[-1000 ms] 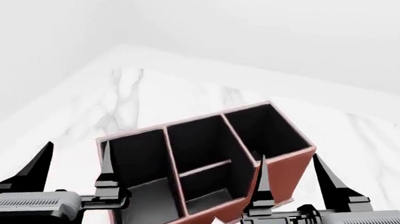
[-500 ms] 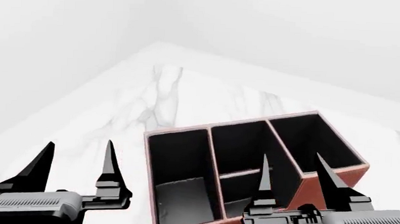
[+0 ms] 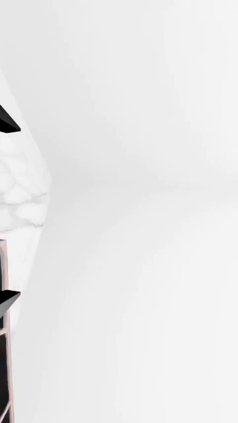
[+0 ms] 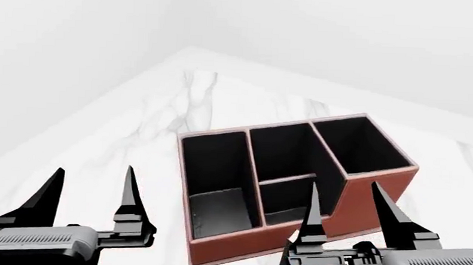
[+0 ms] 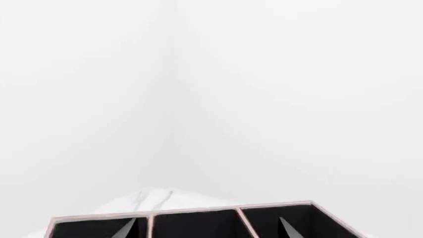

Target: Pick up the book and place it in the right compartment of the caddy.

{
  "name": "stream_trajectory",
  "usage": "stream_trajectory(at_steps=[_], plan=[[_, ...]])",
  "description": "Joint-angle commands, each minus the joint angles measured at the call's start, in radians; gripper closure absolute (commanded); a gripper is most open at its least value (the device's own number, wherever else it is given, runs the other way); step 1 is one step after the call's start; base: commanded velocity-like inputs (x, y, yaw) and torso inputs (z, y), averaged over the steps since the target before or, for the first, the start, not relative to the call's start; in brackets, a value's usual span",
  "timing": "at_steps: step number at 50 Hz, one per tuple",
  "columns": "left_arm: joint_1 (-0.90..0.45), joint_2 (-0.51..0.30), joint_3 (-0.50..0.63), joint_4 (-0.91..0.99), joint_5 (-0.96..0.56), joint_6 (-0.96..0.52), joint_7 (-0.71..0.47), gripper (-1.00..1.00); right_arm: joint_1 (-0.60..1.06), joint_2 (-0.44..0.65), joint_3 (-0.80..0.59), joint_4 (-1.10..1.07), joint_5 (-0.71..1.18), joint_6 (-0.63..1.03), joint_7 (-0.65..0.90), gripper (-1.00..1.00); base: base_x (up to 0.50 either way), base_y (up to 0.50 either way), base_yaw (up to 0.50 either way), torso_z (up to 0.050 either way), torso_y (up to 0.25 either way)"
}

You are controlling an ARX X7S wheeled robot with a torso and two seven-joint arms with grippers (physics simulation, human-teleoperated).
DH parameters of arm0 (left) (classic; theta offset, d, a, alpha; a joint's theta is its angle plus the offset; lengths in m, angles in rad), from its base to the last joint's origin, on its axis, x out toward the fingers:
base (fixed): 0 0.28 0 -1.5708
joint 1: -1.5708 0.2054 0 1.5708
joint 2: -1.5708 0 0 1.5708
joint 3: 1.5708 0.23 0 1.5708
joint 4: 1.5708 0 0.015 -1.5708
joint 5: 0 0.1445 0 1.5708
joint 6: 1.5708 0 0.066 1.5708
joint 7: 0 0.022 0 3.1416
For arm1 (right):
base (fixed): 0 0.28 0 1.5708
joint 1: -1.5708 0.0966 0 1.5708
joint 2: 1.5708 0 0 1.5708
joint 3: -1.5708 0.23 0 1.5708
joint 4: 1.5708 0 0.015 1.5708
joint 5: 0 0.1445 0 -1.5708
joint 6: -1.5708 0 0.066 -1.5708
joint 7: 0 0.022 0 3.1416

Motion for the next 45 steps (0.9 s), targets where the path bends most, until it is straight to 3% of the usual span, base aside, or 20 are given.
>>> stream_trajectory(at_steps=[1, 12, 20, 45], plan=[[0.000, -0.003, 0.002, -0.002, -0.002, 0.003, -0.003, -1.00, 0.002, 0.004, -0.005, 0.001, 0.002, -0.002, 0.003, -1.00, 0.00, 0.00, 0.00, 0.000, 0.000], [0.001, -0.007, 0.006, -0.002, -0.001, 0.006, -0.007, -1.00, 0.009, 0.008, -0.007, -0.002, 0.027, 0.029, 0.008, -1.00, 0.00, 0.00, 0.00, 0.000, 0.000], [0.002, -0.009, 0.007, -0.003, -0.004, 0.009, -0.009, -1.00, 0.001, 0.008, -0.004, 0.006, 0.022, -0.005, 0.006, -1.00, 0.17, -0.36, 0.00, 0.000, 0.000], [-0.001, -0.016, 0.012, -0.003, -0.008, 0.010, -0.018, -1.00, 0.007, 0.018, -0.022, 0.004, 0.006, 0.003, 0.017, -1.00, 0.00, 0.00, 0.00, 0.000, 0.000]])
